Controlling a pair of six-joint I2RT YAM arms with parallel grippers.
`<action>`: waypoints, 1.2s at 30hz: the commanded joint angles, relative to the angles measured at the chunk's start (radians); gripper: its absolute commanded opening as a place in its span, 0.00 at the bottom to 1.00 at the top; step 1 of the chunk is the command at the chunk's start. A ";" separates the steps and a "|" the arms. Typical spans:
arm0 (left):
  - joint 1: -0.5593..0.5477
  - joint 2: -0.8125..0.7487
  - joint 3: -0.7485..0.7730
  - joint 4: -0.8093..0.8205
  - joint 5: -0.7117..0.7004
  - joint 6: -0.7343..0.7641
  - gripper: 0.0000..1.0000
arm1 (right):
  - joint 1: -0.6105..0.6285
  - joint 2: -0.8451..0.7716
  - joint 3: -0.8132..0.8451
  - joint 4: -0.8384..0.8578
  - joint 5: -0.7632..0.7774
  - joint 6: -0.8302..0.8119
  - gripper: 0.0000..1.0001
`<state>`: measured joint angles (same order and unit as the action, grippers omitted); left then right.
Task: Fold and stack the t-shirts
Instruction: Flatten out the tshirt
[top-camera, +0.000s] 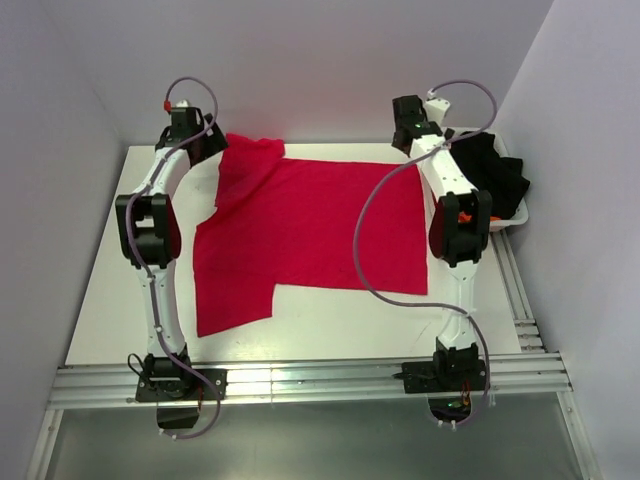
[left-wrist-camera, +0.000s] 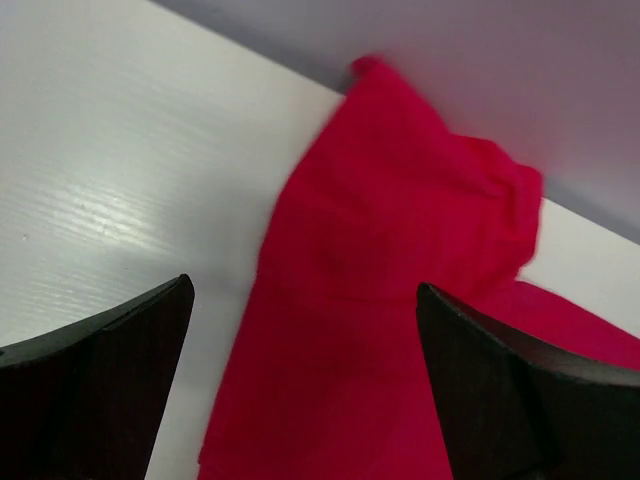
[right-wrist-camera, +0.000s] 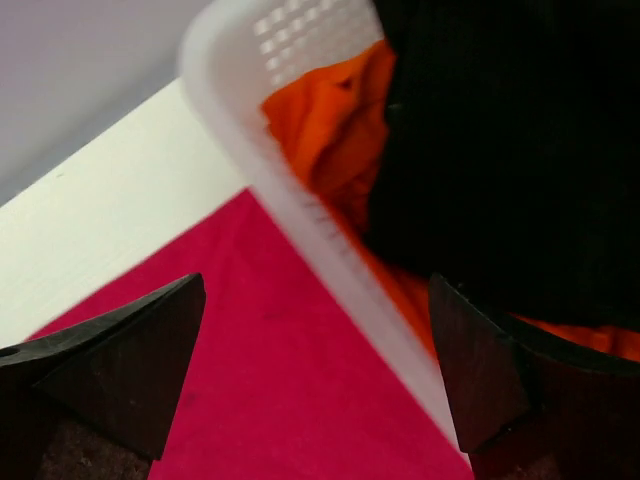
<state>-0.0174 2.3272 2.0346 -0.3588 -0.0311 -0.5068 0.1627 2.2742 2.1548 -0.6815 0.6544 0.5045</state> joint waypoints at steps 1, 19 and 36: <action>-0.055 -0.132 0.063 0.015 0.036 -0.009 0.99 | -0.006 -0.151 -0.036 0.036 0.038 0.002 1.00; -0.182 -0.673 -0.704 -0.058 -0.087 -0.143 0.95 | 0.179 -0.766 -0.886 0.175 -0.640 0.104 0.68; -0.197 -0.871 -0.856 -0.213 -0.090 -0.266 0.94 | 0.209 -0.426 -0.963 0.339 -1.007 0.184 0.00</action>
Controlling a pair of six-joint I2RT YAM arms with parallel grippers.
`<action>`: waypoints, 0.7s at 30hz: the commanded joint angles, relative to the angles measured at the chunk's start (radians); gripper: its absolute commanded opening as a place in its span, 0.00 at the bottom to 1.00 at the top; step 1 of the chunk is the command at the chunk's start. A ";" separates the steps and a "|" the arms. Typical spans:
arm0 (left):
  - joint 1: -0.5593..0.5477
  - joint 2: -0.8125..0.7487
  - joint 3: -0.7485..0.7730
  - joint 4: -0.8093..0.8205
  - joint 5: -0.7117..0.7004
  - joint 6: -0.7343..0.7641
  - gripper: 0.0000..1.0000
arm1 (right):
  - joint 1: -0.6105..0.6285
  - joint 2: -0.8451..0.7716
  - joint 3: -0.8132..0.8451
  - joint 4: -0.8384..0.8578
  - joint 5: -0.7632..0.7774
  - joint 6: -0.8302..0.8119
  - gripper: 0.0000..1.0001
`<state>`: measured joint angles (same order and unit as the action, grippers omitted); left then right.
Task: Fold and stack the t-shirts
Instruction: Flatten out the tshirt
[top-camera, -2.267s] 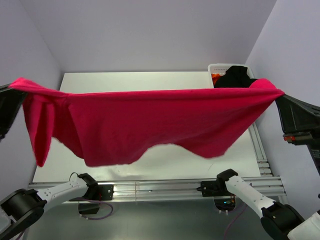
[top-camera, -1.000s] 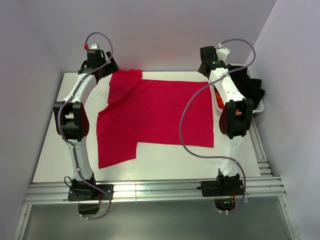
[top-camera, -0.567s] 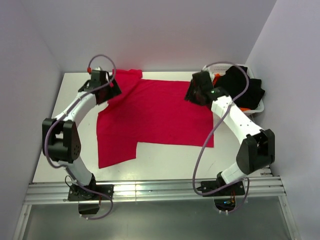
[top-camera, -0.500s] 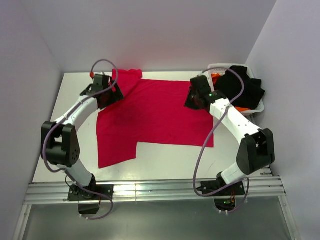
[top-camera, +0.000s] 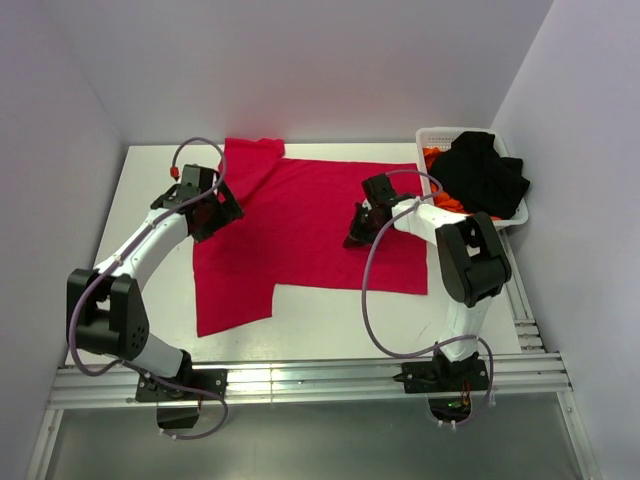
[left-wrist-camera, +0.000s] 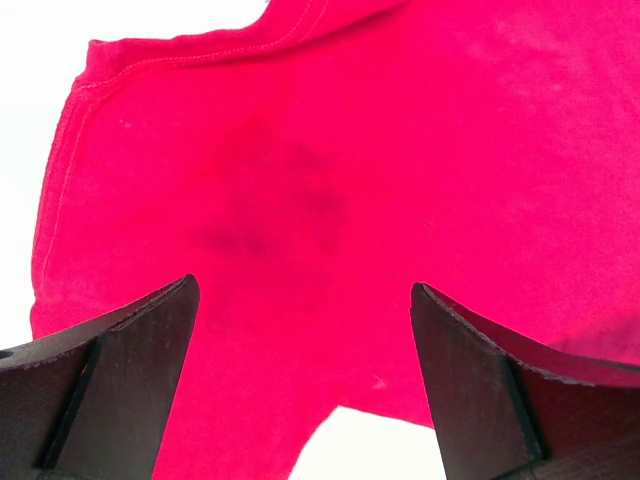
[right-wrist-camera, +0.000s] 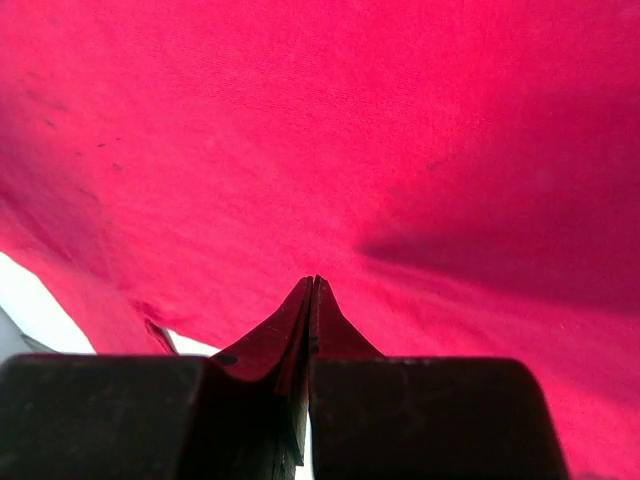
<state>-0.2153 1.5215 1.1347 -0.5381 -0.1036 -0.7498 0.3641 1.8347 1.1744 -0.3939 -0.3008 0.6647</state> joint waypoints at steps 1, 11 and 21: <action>0.002 -0.073 0.043 -0.040 -0.018 -0.022 0.94 | 0.007 0.011 -0.005 0.046 -0.038 0.027 0.00; 0.050 -0.138 0.039 -0.080 -0.001 0.010 0.95 | -0.019 -0.155 -0.245 -0.042 0.139 0.065 0.00; 0.054 -0.149 0.004 -0.072 0.018 0.009 0.94 | -0.116 -0.235 -0.364 -0.120 0.270 0.033 0.00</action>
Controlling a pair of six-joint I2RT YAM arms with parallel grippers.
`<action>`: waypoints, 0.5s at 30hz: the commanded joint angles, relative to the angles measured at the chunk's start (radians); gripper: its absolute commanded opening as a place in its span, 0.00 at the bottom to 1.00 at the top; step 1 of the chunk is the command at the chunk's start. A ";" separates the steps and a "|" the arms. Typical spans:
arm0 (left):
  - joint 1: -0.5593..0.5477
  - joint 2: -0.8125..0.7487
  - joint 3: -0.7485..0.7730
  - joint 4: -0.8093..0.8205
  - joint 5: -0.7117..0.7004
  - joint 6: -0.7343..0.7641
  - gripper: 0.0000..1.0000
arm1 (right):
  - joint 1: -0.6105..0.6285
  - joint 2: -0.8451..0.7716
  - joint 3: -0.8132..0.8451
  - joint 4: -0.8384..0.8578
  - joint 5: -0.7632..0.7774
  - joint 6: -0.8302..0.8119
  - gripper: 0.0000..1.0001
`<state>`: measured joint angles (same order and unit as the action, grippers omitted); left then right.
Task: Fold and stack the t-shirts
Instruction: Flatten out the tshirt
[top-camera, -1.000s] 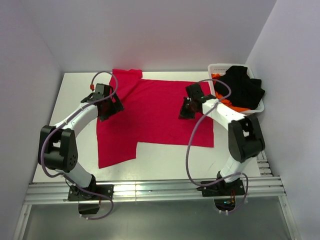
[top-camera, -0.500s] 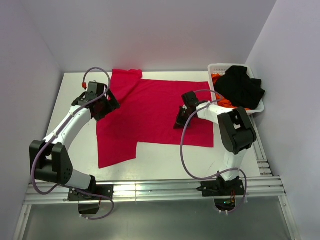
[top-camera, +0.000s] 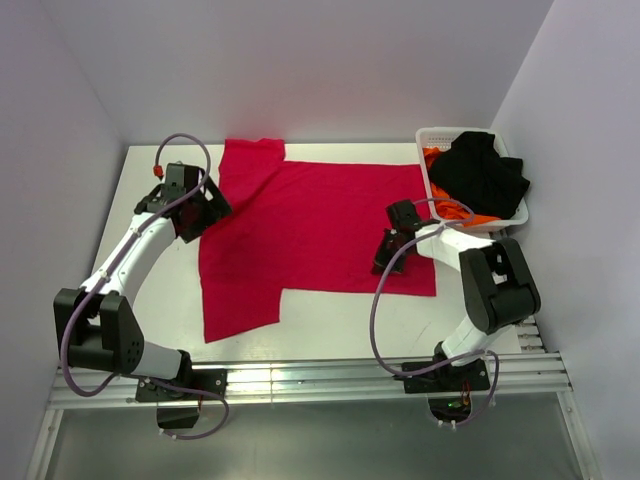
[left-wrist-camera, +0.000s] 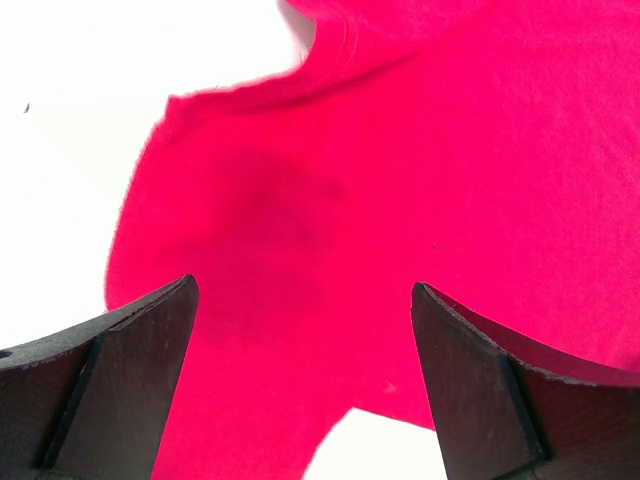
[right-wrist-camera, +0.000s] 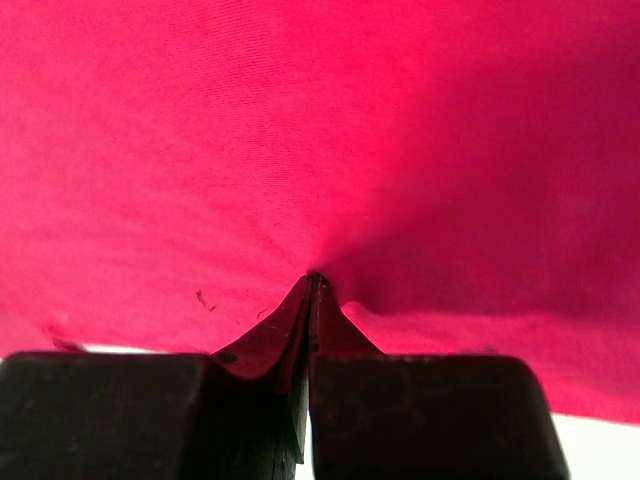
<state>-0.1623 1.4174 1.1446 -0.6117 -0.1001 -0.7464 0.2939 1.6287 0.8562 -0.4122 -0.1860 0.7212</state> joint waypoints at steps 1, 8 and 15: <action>0.001 -0.047 -0.011 0.003 0.014 0.005 0.94 | -0.074 -0.039 -0.052 -0.106 0.161 -0.025 0.00; 0.001 -0.106 -0.062 -0.002 0.011 0.012 0.94 | -0.196 -0.125 -0.109 -0.125 0.177 -0.049 0.00; 0.001 -0.106 -0.097 0.064 0.023 0.028 0.94 | -0.207 -0.193 -0.080 -0.146 0.135 -0.089 0.19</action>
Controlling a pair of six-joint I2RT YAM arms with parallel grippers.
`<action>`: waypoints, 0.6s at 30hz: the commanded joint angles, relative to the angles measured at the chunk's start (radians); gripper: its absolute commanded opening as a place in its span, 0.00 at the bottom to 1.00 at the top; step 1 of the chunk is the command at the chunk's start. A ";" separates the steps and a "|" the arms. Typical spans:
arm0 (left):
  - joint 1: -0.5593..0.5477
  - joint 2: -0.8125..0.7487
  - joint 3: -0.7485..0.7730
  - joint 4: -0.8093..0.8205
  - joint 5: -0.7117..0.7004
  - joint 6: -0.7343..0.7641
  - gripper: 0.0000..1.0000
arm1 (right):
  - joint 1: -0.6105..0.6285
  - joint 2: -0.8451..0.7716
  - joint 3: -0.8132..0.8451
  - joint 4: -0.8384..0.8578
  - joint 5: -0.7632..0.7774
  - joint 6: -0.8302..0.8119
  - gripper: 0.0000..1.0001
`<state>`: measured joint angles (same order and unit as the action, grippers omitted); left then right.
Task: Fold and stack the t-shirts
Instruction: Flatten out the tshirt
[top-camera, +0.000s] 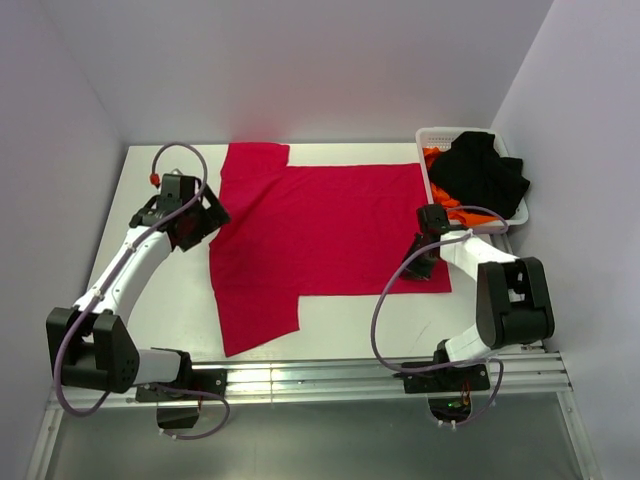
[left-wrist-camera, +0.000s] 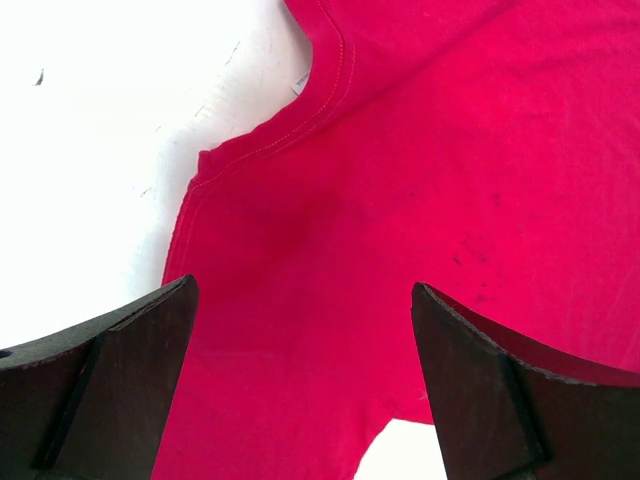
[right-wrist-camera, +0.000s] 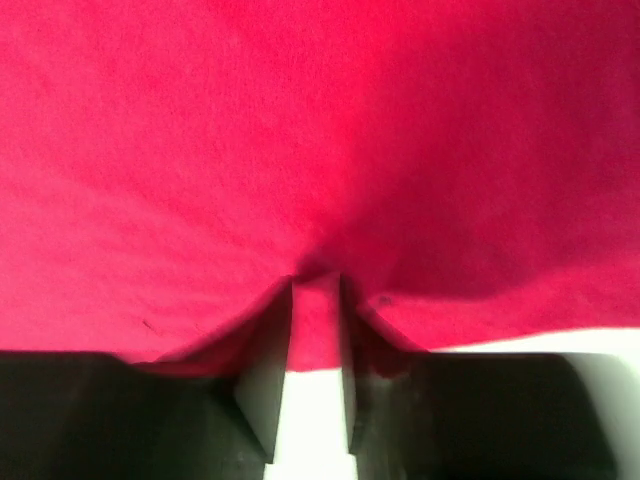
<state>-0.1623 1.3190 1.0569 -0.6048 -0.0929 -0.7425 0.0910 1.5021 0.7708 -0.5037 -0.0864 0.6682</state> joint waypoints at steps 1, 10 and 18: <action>0.001 0.017 -0.005 0.078 0.028 0.034 0.94 | -0.001 -0.083 0.018 -0.074 0.034 -0.036 0.38; 0.001 0.456 0.411 0.171 0.099 0.084 0.94 | 0.049 -0.252 0.249 -0.243 0.025 -0.064 0.77; -0.005 0.850 0.811 0.120 0.147 0.081 0.93 | 0.050 -0.269 0.317 -0.298 -0.001 -0.059 0.00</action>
<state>-0.1623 2.0987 1.7679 -0.4522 0.0242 -0.6876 0.1360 1.2335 1.0554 -0.7357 -0.0891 0.6086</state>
